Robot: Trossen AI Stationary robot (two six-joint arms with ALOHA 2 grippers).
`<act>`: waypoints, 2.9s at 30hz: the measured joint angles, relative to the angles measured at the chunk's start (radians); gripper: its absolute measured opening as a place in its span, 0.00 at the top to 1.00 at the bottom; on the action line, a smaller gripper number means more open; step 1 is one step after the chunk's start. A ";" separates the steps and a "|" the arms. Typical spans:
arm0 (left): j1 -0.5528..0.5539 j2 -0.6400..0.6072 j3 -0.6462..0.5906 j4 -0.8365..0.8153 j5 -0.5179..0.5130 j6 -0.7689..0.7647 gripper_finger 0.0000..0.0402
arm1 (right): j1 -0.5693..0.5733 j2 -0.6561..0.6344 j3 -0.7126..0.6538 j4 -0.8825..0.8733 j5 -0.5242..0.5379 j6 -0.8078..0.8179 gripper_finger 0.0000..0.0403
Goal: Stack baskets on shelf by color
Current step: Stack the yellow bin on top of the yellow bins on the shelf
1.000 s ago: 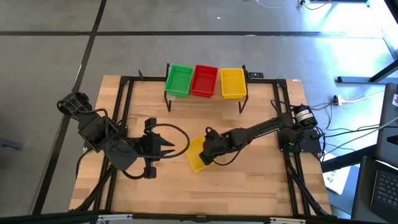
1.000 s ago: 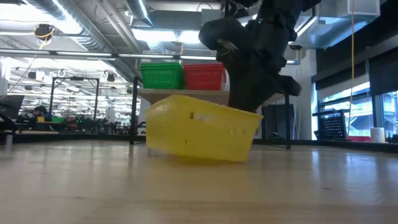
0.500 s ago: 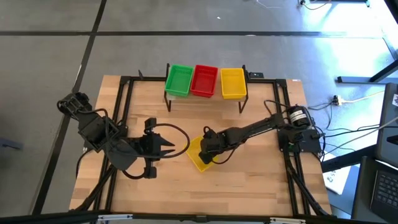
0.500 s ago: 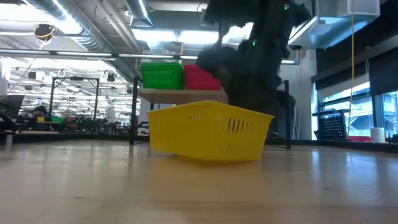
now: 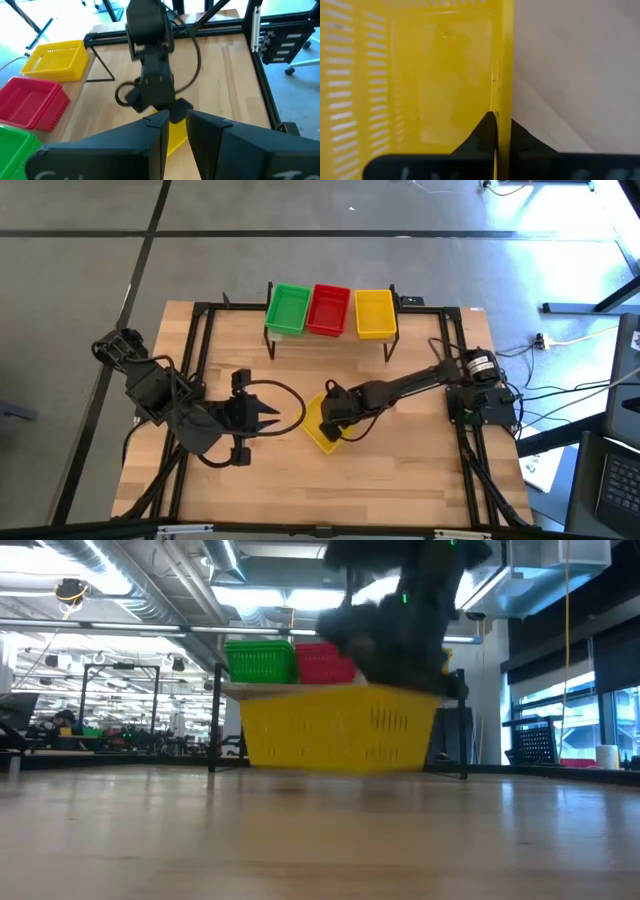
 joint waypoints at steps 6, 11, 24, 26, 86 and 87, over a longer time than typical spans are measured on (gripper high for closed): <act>0.000 0.000 0.000 -0.036 0.000 0.001 0.86 | 0.006 -0.051 0.169 -0.233 0.095 0.022 1.00; 0.000 0.000 0.000 -0.092 -0.004 0.003 0.86 | 0.014 -0.053 0.384 -0.501 0.241 0.066 1.00; 0.017 -0.014 0.000 -0.164 -0.140 0.020 0.86 | 0.027 -0.071 0.786 -0.894 0.599 0.289 1.00; 0.029 -0.022 0.000 -0.173 -0.142 0.020 0.86 | 0.008 -0.083 0.815 -0.893 0.629 0.292 1.00; 0.317 -0.028 0.000 -0.196 -0.127 0.077 0.86 | -0.821 -0.404 0.157 -0.410 -0.009 -0.162 0.88; 0.317 -0.028 0.000 -0.196 -0.128 0.078 0.86 | -0.821 -0.409 0.158 -0.410 -0.009 -0.162 0.88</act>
